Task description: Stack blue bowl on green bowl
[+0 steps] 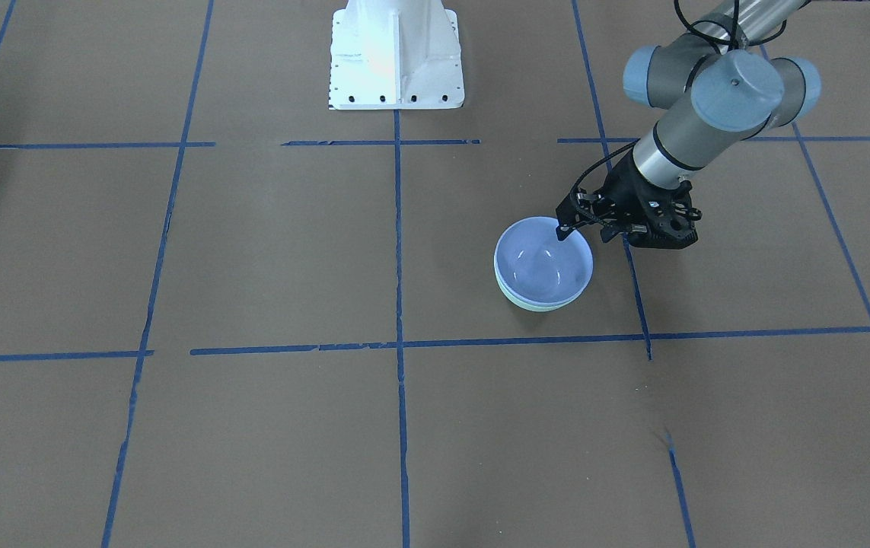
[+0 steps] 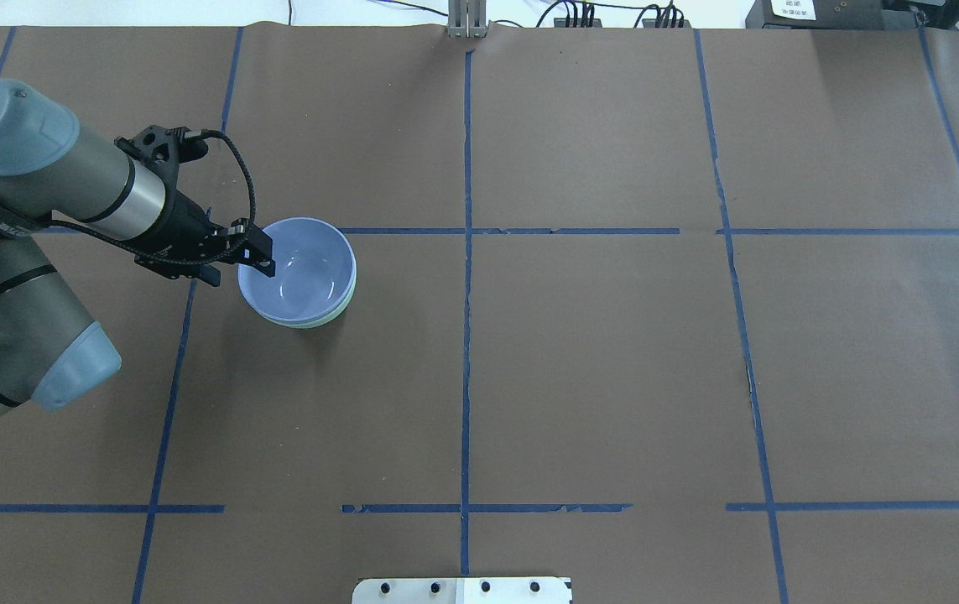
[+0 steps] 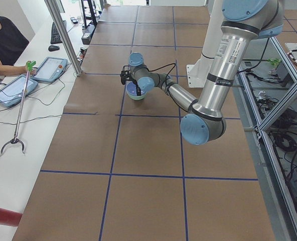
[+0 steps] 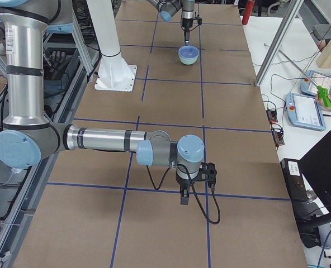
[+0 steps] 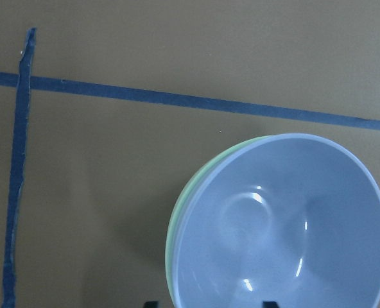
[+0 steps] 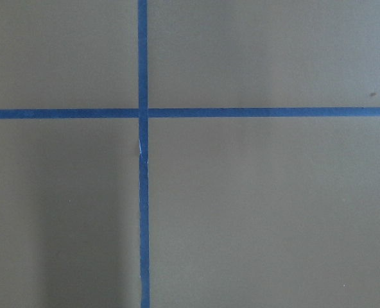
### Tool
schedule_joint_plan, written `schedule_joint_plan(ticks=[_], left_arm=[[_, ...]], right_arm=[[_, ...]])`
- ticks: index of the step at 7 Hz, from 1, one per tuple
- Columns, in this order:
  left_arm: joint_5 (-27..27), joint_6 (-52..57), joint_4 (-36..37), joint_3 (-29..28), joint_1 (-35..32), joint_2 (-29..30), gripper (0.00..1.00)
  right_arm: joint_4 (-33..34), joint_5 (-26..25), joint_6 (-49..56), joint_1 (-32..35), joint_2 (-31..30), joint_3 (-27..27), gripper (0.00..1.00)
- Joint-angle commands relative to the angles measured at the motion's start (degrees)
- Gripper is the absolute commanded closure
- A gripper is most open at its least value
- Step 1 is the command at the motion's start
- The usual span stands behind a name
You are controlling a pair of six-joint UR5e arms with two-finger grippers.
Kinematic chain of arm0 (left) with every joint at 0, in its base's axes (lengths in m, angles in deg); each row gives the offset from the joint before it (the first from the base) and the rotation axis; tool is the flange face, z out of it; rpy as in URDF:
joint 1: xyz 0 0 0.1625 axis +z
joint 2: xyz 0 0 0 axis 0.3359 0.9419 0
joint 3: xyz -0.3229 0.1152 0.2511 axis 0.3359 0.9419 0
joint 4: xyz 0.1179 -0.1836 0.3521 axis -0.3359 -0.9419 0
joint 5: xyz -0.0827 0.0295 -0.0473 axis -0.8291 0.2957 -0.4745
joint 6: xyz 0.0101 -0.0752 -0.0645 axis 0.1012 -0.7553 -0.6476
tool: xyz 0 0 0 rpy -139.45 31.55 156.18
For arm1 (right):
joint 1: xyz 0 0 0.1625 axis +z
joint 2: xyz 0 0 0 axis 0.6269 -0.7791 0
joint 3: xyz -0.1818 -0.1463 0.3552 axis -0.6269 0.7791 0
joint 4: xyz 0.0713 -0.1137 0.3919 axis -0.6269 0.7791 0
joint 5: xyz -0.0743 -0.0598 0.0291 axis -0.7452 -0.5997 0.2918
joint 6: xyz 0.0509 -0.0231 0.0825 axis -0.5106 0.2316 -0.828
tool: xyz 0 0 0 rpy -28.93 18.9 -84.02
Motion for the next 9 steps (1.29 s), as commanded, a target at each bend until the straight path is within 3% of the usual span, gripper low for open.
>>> schedule_joint_plan(ticks=[1,3,5,7,9], left_arm=[[-0.34,9.07,0.58,2.03,-5.04,-0.97,0.0],[-0.52,20.23,2.15,2.3,-12.77,-3.25,0.0],[-0.52,40.31,13.78,2.12,-21.11,-3.7,0.0],[-0.6,60.45,16.4,1.68,-29.72,-10.26,0.0],[-0.95,71.12,15.79,-1.37,-37.19,-17.55,0.0]], right_arm=[[0.0,0.0,0.0,0.0,0.0,0.0,0.0],[0.0,0.0,0.0,0.0,0.0,0.0,0.0],[0.0,0.0,-0.09,0.0,0.0,0.0,0.0],[0.0,0.0,0.0,0.0,0.0,0.0,0.0],[0.0,0.0,0.0,0.0,0.0,0.0,0.0]])
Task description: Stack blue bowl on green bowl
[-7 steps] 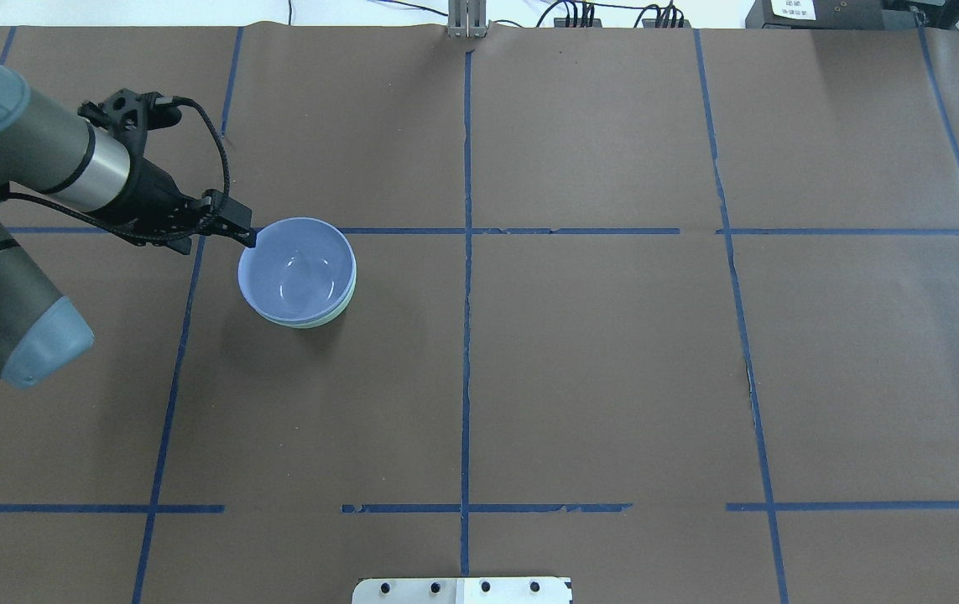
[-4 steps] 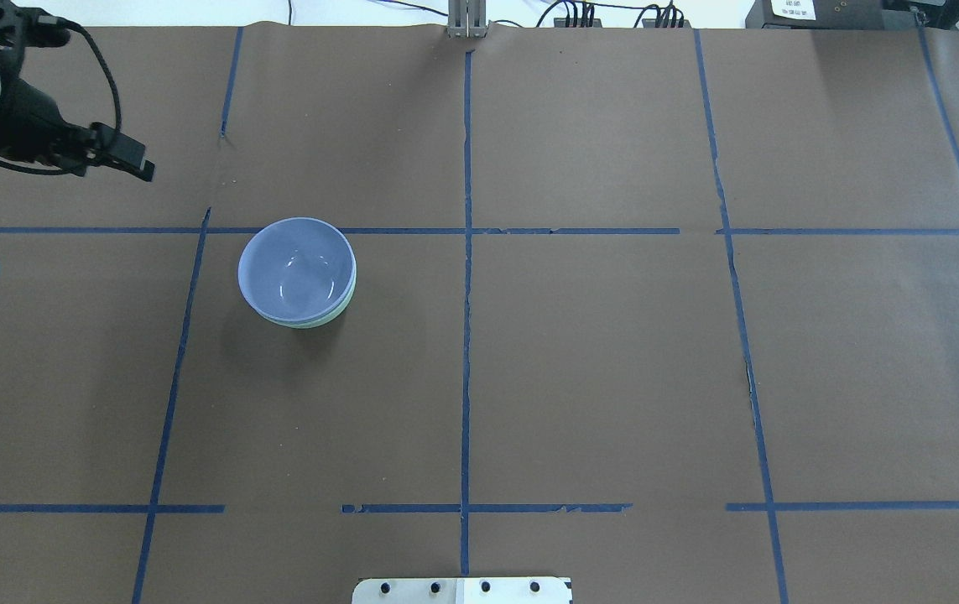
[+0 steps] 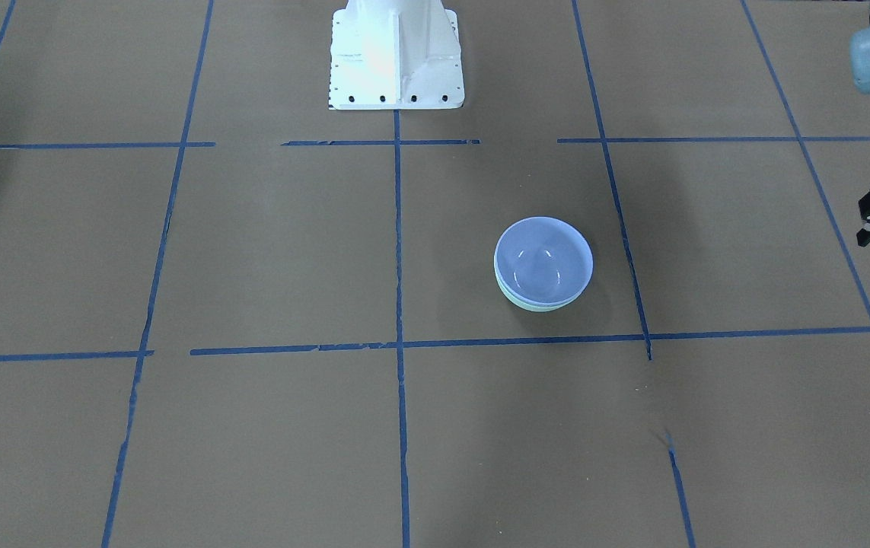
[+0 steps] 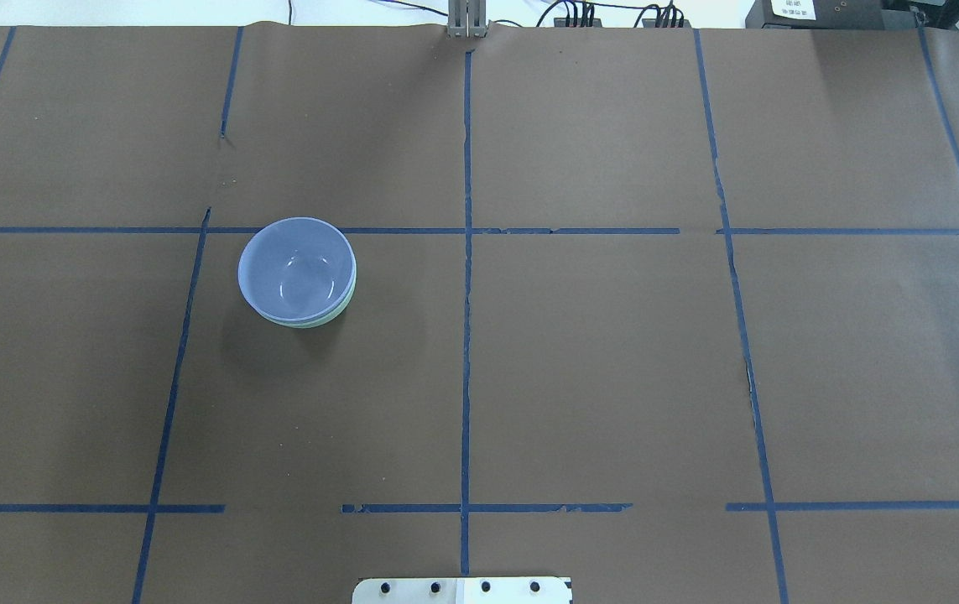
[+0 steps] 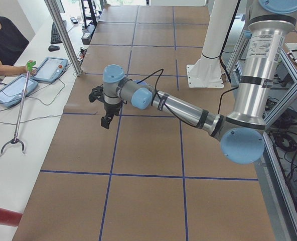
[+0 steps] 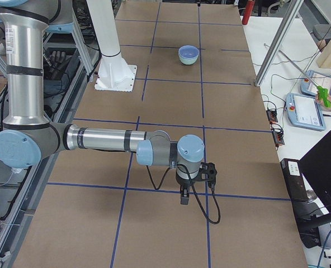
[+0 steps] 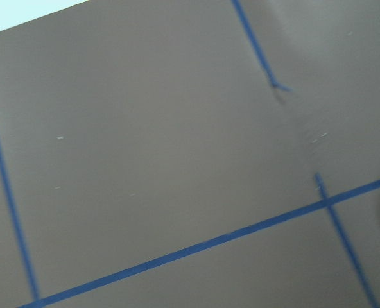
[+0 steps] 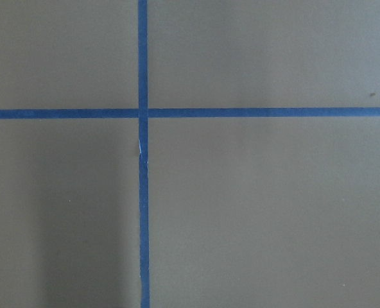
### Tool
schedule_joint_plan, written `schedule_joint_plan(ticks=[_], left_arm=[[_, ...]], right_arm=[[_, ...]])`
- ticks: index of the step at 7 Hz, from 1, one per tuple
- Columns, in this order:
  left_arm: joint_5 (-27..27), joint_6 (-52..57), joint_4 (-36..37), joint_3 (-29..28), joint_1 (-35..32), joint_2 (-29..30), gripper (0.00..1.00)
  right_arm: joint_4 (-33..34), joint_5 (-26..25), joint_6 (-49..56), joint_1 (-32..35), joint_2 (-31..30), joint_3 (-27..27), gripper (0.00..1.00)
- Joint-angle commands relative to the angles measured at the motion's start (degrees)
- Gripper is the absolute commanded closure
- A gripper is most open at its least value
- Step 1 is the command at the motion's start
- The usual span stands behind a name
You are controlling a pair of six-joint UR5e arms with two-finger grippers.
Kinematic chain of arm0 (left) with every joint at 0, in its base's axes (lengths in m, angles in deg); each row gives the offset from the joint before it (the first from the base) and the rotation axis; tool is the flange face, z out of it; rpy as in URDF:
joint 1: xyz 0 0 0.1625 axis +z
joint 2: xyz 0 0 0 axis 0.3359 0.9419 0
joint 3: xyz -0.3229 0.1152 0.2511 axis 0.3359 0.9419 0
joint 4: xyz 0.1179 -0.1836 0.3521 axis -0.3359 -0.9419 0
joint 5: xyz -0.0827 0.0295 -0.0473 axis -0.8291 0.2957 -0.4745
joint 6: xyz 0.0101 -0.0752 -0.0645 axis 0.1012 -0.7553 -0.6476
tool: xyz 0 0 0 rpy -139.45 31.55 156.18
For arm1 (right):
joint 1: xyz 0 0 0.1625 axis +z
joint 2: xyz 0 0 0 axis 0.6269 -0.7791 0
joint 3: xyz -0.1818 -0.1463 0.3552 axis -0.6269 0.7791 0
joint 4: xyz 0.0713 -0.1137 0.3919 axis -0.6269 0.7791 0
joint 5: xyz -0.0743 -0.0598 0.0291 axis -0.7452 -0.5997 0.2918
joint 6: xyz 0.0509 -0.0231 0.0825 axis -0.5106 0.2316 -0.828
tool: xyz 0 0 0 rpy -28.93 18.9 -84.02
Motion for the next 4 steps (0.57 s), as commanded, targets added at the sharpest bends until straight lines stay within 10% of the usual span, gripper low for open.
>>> schedule_joint_plan(ticks=[1,4], left_arm=[[-3.9,9.1,-0.63,-6.53,-8.93,-5.87,0.0],[-5.43,9.11,0.42,-11.31,-12.84,-7.64,0.0]], right_arm=[[0.0,0.0,0.0,0.0,0.0,0.0,0.0],[0.0,0.0,0.0,0.0,0.0,0.0,0.0]])
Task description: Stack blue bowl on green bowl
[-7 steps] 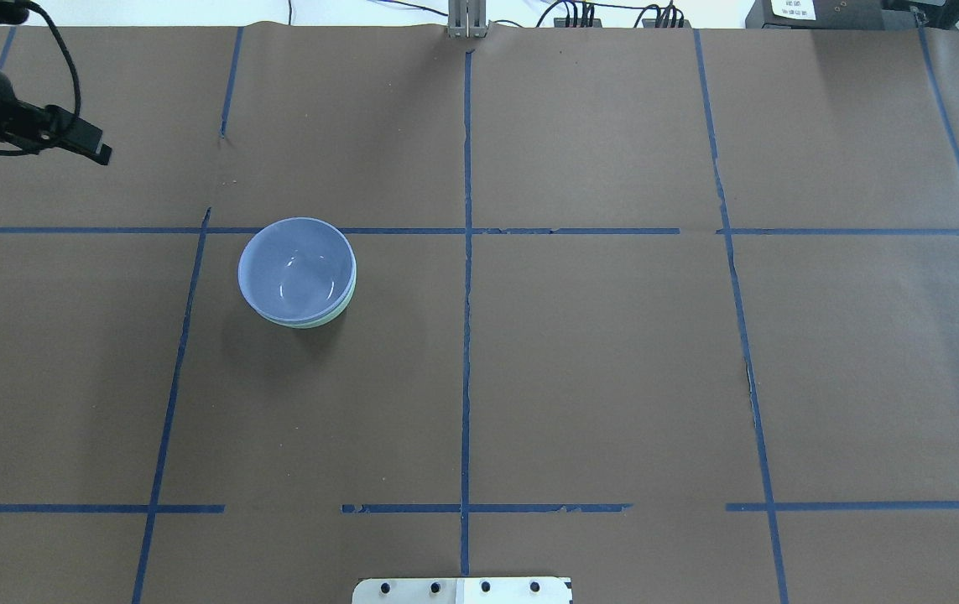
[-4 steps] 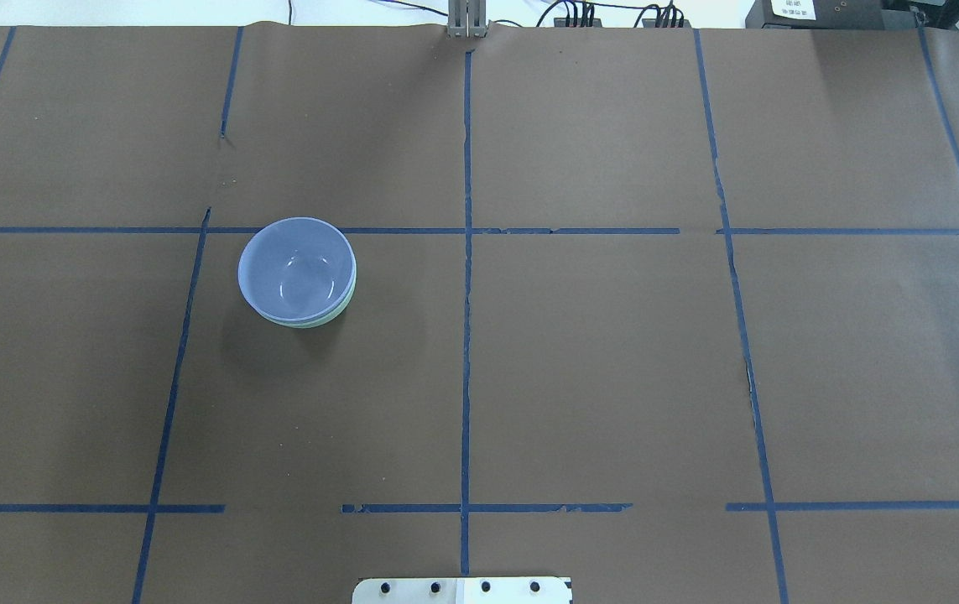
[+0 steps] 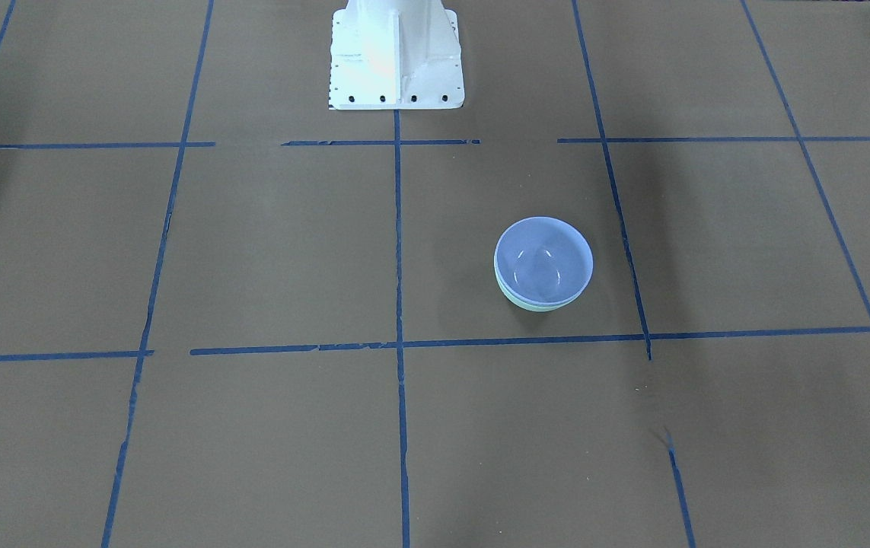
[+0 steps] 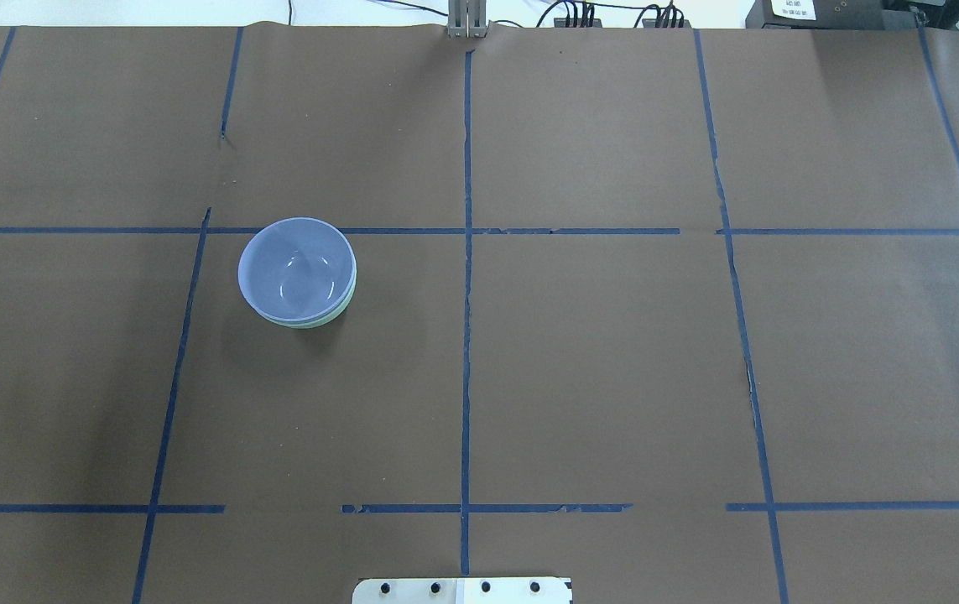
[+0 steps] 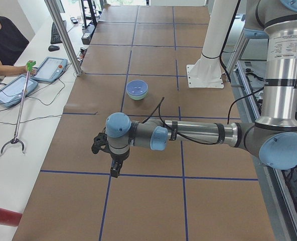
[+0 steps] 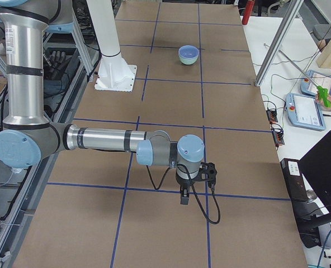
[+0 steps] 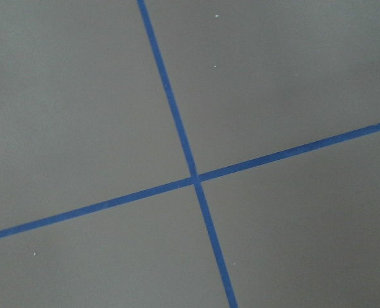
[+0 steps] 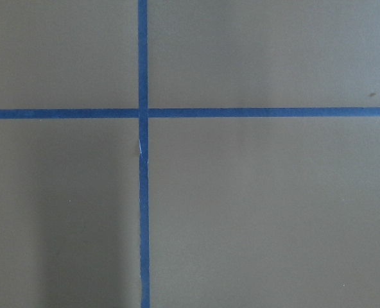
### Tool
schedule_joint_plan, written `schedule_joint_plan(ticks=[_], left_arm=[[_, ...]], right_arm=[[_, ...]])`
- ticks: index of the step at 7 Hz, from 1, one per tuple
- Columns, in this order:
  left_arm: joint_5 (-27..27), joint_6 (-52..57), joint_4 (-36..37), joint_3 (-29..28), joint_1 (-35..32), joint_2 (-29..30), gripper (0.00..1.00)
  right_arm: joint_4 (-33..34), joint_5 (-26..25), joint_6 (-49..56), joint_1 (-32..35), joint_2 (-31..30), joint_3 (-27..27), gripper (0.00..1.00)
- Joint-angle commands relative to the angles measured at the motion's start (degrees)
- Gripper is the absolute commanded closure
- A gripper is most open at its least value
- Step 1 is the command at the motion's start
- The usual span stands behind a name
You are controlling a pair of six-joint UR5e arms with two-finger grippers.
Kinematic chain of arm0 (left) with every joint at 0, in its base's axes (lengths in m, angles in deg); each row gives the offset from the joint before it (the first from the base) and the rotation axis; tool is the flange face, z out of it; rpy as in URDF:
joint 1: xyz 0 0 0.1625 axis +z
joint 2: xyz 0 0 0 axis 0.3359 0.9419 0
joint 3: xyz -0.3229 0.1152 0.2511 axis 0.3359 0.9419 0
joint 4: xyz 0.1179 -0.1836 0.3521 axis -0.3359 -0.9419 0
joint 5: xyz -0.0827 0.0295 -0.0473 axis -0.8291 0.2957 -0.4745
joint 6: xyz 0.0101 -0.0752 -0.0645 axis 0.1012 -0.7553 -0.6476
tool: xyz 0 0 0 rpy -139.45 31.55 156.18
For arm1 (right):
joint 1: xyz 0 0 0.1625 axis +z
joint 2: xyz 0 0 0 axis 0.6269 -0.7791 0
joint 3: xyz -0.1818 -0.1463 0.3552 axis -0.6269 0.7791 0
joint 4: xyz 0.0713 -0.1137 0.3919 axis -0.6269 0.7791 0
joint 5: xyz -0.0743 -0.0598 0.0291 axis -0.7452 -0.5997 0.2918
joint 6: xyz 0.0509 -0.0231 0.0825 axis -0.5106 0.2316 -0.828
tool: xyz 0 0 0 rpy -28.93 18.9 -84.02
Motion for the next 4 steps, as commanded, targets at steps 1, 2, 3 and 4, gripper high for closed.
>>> schedule_joint_plan(ticks=[1,2,3,4], left_arm=[[-0.18,-0.12,0.49,-1.26,-0.71,-1.48,0.0],[-0.18,-0.12,1.27,-1.26,-0.79,-1.49,0.0],[-0.18,-0.12,3.19,-1.0,-0.71,-1.4,0.0],[-0.18,-0.12,3.91,-0.91,-0.79,-1.49,0.0]], right_arm=[[0.0,0.0,0.0,0.0,0.0,0.0,0.0],[0.0,0.0,0.0,0.0,0.0,0.0,0.0],[0.0,0.0,0.0,0.0,0.0,0.0,0.0],[0.0,0.0,0.0,0.0,0.0,0.0,0.0]])
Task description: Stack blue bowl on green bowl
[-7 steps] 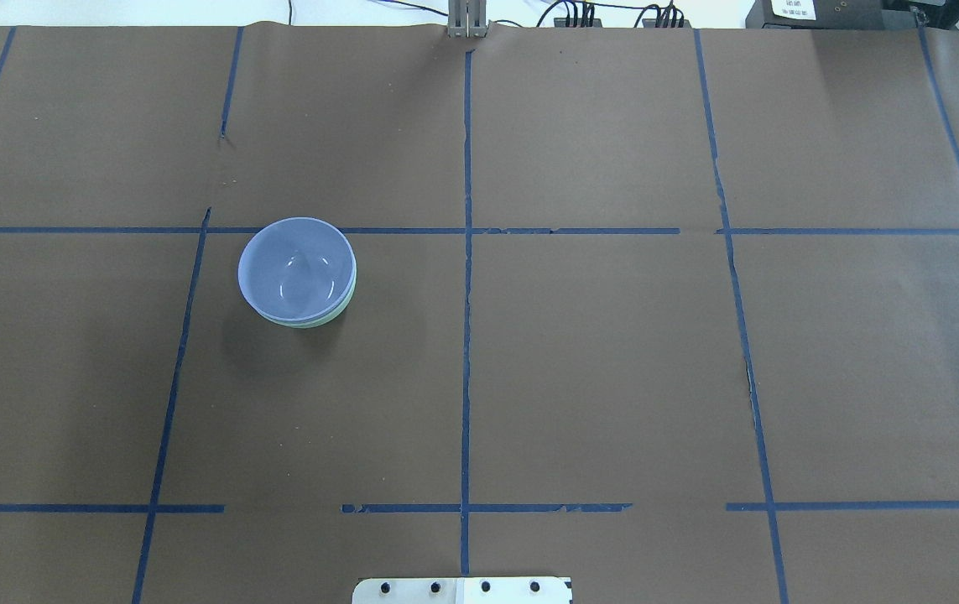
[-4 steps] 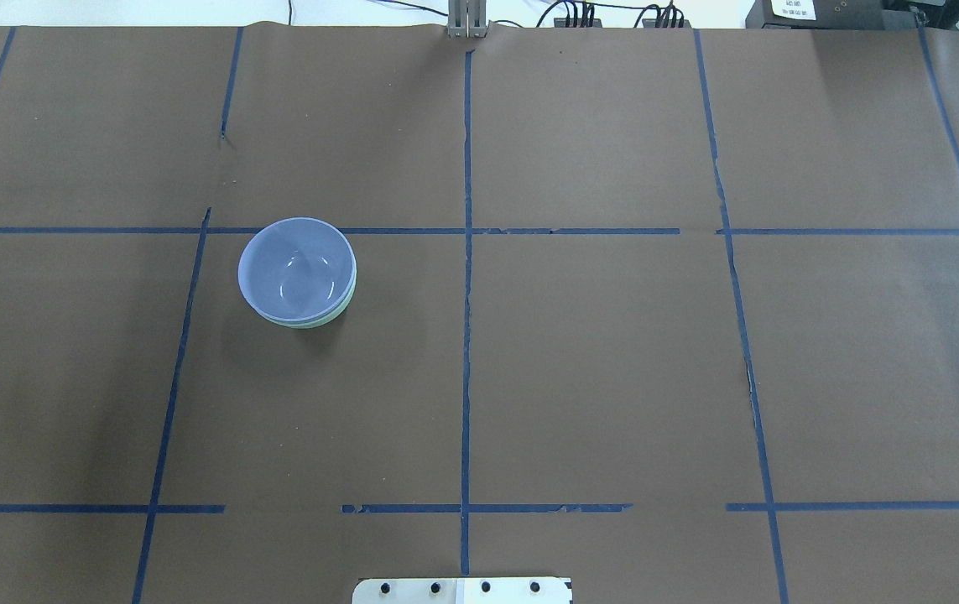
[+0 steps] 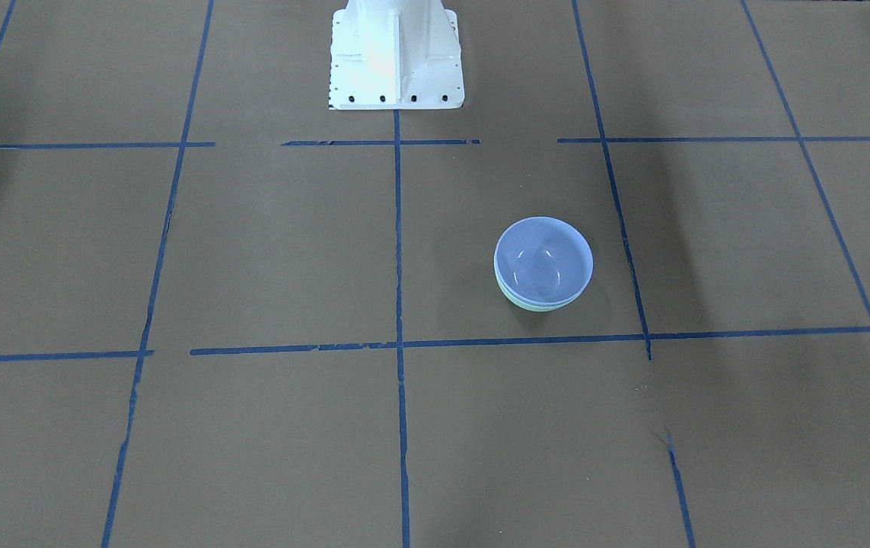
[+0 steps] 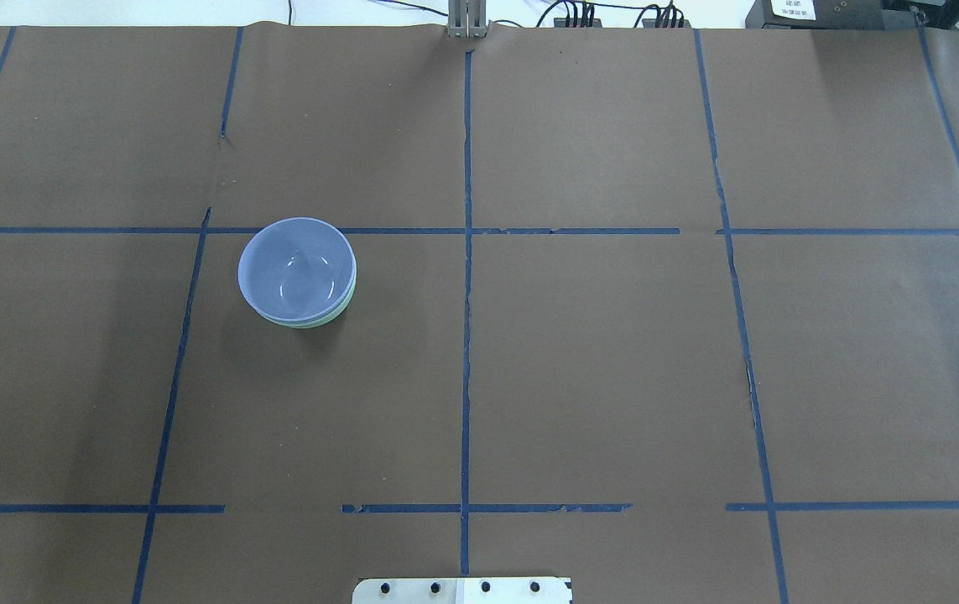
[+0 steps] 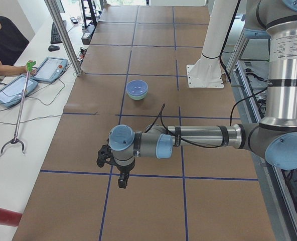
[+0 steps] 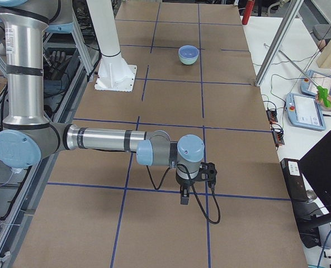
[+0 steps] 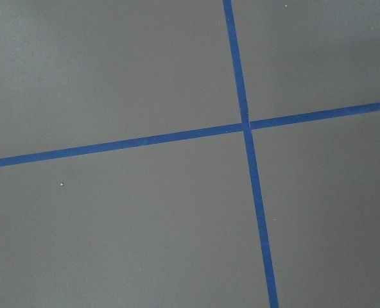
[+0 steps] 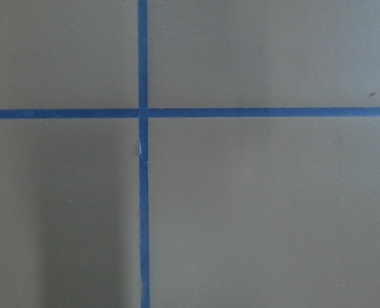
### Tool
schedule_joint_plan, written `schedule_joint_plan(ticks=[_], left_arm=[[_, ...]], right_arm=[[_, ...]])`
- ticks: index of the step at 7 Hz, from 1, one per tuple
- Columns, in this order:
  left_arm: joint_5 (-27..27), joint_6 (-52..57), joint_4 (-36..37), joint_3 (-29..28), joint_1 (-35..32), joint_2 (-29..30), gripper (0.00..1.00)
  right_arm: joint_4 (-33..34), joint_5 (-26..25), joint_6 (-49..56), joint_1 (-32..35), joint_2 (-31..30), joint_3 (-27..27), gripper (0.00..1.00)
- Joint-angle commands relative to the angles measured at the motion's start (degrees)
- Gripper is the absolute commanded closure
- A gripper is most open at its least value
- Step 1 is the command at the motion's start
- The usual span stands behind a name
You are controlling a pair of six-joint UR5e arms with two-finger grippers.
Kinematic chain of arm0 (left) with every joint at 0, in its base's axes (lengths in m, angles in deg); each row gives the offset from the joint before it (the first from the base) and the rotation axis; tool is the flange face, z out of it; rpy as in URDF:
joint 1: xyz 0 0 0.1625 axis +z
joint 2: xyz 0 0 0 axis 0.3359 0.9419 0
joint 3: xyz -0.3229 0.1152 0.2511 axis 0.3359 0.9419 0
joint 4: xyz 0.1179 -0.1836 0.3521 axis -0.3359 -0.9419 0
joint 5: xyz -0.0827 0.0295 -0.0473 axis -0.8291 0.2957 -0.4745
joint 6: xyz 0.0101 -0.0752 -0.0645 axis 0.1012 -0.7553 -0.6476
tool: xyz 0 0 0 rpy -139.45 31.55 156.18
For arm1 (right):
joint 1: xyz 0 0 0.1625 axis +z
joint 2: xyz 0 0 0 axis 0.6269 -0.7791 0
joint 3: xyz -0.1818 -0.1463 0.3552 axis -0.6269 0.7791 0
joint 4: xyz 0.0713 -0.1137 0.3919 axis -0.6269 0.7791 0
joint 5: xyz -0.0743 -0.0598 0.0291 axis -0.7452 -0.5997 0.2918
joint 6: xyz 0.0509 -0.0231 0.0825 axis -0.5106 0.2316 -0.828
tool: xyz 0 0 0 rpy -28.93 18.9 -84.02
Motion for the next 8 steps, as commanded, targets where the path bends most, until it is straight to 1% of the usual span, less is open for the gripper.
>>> schedule_joint_plan(ticks=[1,2,8], left_arm=[[-0.08,-0.01,1.49,0.23,0.03,-0.78,0.0],[-0.17,-0.01,3.84,0.93,0.03,-0.53,0.0],[-0.35,0.08,3.6,0.59,0.11,0.0,0.0]], right_arm=[[0.0,0.0,0.0,0.0,0.0,0.0,0.0],[0.0,0.0,0.0,0.0,0.0,0.0,0.0],[0.0,0.0,0.0,0.0,0.0,0.0,0.0]])
